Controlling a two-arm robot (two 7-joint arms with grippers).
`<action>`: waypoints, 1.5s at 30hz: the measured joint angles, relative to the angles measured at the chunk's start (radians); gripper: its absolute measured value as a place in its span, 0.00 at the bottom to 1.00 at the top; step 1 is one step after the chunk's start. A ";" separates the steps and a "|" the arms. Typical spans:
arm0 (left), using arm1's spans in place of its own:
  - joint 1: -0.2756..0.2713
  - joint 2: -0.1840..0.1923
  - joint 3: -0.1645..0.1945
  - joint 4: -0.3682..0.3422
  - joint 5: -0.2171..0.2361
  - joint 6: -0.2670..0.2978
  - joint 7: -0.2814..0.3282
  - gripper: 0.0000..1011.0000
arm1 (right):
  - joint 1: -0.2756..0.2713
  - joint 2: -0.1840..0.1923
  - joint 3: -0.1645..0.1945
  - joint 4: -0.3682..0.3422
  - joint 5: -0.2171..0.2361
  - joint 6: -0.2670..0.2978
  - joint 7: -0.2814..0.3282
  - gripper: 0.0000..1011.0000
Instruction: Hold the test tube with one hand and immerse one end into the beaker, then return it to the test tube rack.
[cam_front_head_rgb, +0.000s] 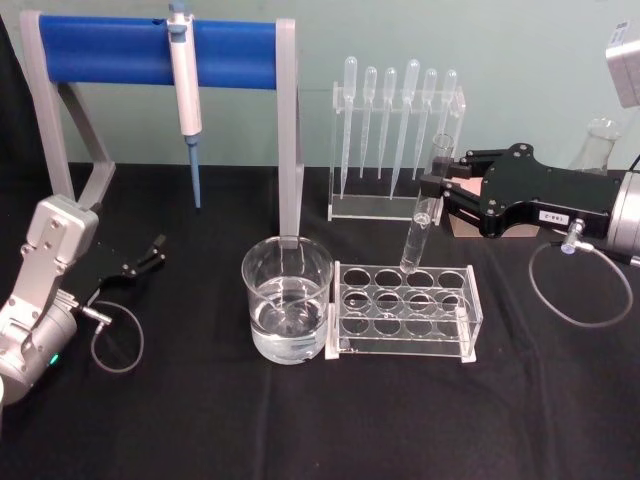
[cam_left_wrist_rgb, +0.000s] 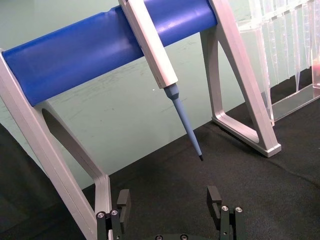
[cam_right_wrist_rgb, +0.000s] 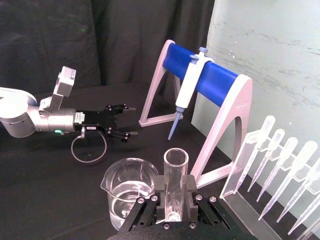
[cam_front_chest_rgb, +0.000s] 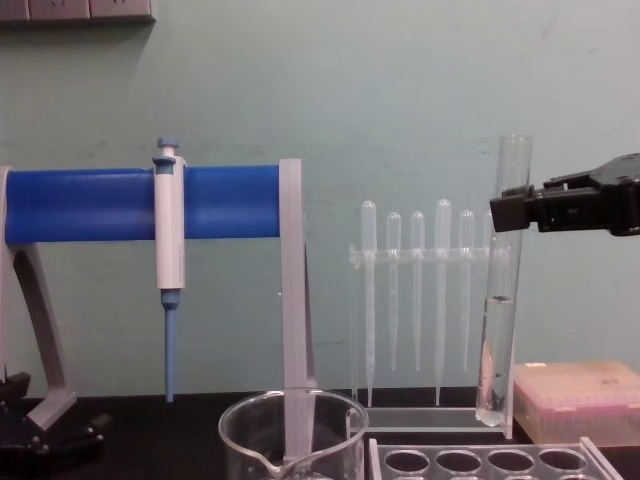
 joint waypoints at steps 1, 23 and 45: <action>0.000 0.000 0.000 0.000 0.000 0.000 0.000 0.99 | 0.000 0.000 0.000 0.000 0.000 0.000 0.000 0.24; 0.000 0.000 0.000 0.000 0.000 0.000 0.000 0.99 | 0.137 -0.085 -0.084 -0.040 0.008 0.071 0.000 0.24; 0.000 0.000 0.000 0.000 0.000 0.000 0.000 0.99 | 0.222 -0.199 -0.224 0.068 -0.035 0.062 -0.012 0.24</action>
